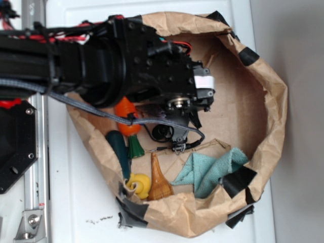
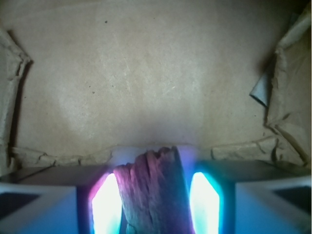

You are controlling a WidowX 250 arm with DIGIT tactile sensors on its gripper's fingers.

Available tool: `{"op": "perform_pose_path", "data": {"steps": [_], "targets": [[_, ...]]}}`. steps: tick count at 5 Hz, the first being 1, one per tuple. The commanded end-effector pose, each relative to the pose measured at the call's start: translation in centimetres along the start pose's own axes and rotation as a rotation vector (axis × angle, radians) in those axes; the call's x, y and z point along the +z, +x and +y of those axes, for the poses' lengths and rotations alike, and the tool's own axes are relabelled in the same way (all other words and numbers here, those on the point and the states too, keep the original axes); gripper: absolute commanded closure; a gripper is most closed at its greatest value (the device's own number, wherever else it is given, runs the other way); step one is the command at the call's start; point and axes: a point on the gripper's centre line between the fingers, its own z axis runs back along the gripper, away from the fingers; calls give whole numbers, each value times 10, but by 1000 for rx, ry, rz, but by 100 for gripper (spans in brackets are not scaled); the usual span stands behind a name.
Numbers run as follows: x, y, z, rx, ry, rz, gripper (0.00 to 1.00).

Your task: Grab the wood chip.

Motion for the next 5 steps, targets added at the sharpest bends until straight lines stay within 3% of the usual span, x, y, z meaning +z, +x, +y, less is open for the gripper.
{"op": "perform_pose_path", "data": {"steps": [1,3,4,5], "targets": [[-13,-5,3,-24,13,44,100],[87,-5,12,-32,-21,-20,100],[137,-8,8,-11,-10,-16,100],[187,7,5,-10,9,-26,100]]}}
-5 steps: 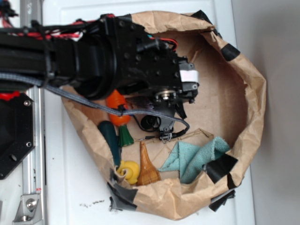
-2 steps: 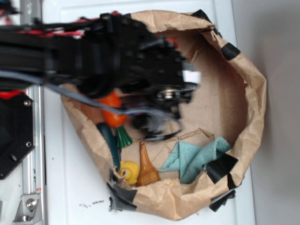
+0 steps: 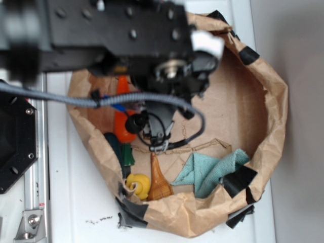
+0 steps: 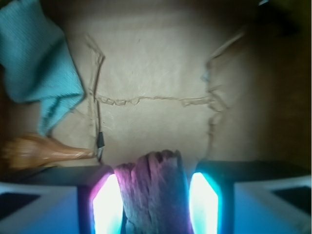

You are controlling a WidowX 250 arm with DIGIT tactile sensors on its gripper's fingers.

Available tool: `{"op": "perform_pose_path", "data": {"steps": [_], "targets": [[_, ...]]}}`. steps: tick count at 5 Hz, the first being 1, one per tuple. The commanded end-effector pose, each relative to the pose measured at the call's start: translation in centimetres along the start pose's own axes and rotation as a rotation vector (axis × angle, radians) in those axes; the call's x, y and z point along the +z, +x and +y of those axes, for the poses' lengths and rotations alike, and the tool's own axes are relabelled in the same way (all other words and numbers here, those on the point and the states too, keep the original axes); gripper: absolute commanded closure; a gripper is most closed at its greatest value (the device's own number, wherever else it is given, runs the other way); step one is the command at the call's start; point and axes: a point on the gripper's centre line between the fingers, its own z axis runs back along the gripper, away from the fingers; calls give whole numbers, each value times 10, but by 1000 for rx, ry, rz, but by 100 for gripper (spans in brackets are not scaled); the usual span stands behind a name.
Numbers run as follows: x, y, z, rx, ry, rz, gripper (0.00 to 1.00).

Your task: Grab the wood chip.

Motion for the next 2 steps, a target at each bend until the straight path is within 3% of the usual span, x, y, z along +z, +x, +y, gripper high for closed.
{"op": "perform_pose_path", "data": {"steps": [1,2], "targets": [[76,30,3,25,15,-78,100],[62,39,2,13,33,-22,28]]}}
